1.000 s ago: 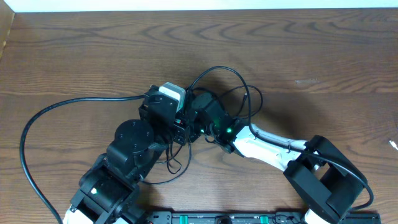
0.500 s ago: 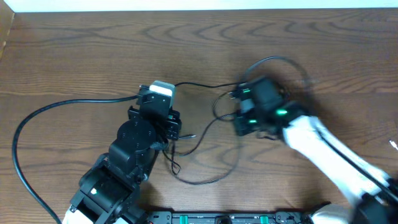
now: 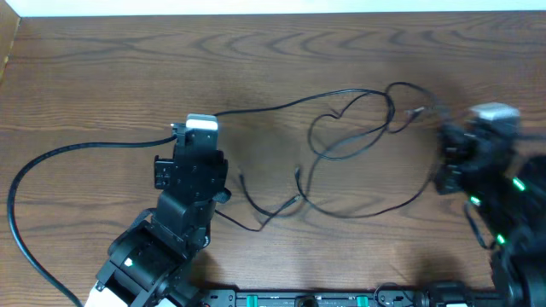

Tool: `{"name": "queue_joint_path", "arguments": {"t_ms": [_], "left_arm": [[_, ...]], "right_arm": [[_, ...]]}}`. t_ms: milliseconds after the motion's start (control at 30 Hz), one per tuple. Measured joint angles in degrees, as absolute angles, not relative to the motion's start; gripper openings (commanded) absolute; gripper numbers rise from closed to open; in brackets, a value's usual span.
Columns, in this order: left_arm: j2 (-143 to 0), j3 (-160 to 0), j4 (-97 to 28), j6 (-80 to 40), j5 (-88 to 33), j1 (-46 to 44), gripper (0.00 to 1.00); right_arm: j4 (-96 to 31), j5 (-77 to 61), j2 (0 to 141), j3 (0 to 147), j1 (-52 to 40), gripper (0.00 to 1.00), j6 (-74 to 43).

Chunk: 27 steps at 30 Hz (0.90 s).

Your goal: Untangle cables

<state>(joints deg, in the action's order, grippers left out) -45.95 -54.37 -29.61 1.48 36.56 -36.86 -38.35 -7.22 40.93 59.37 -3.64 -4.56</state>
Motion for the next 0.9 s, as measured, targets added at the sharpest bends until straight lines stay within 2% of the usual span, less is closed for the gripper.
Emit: {"name": "queue_joint_path", "arguments": {"t_ms": [233, 467, 633, 900], "left_arm": [[-46.0, -54.5, -36.5, -5.5, 47.7, -36.9, 0.08], [-45.9, -55.0, -52.1, -24.9, 58.5, -34.3, 0.08], [-45.6, -55.0, -58.5, -39.3, 59.7, -29.0, 0.08], [-45.6, -55.0, -56.6, -43.9, 55.0, -27.6, 0.08]], "right_arm": [[-37.7, 7.7, 34.7, 59.5, 3.7, 0.01, -10.8], [-39.4, 13.9, 34.6, 59.5, 5.4, 0.01, -13.0], [-40.5, 17.9, 34.7, 59.5, 5.5, 0.01, -13.6], [-38.5, 14.1, 38.1, 59.6, 5.5, 0.01, -18.4]]}}
